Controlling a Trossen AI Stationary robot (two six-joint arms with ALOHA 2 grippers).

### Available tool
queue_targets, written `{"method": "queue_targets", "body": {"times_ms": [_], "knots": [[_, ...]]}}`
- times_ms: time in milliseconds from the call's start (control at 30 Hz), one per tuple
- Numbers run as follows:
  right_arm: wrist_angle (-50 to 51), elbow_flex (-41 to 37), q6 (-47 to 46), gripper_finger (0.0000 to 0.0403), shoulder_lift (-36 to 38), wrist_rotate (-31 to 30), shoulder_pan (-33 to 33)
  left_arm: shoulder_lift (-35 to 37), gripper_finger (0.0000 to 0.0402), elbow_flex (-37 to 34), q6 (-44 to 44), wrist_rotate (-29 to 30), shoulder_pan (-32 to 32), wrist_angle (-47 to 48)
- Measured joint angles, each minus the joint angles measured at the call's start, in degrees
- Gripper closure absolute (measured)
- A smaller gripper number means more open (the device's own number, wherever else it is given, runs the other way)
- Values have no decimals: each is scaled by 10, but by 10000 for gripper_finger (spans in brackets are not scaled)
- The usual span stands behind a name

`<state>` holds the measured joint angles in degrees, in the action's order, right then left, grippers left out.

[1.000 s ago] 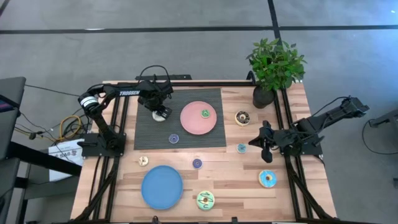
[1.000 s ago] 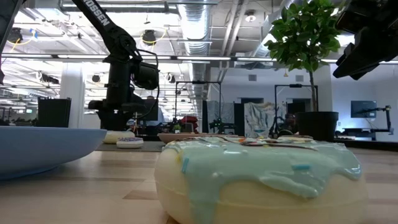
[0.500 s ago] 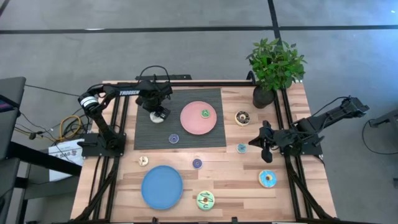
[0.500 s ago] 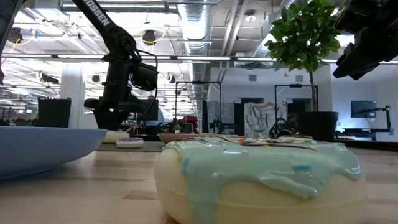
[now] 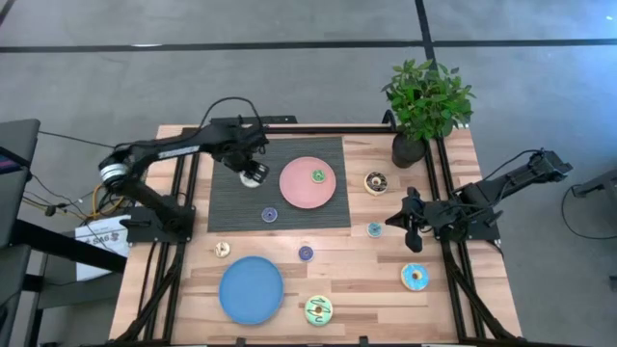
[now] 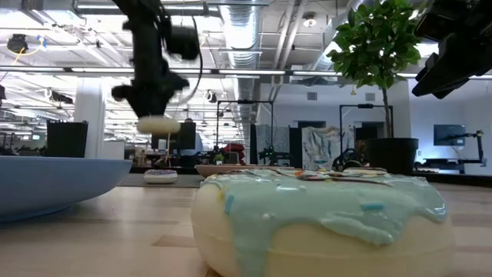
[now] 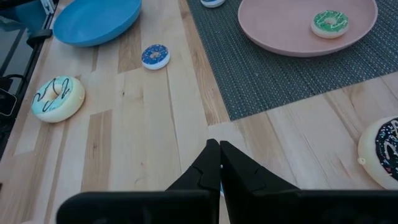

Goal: Pick & Place donuts
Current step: Put the big white donut on the blue plate

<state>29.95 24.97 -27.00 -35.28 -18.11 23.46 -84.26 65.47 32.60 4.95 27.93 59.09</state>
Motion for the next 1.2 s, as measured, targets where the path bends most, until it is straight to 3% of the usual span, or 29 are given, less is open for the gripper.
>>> {"method": "queue_targets", "body": {"times_ms": [267, 400, 633, 967, 1200], "knots": [[0, 0, 4, 403, 0, 0, 0, 85, 249, 0, 191, 31, -208, 15], [0, 0, -1, 403, 0, 0, 0, 71, 249, 0, 321, 56, -339, 14], [-5, 0, -111, 403, 0, 1, -4, 13, 249, 0, 521, 75, -515, -8], [-4, 0, -159, 403, 0, -7, -4, -86, 249, 0, 621, 4, -645, -38], [-6, 0, -190, 403, 0, -29, -4, -114, 249, 1, 644, 0, -701, -80]]}}
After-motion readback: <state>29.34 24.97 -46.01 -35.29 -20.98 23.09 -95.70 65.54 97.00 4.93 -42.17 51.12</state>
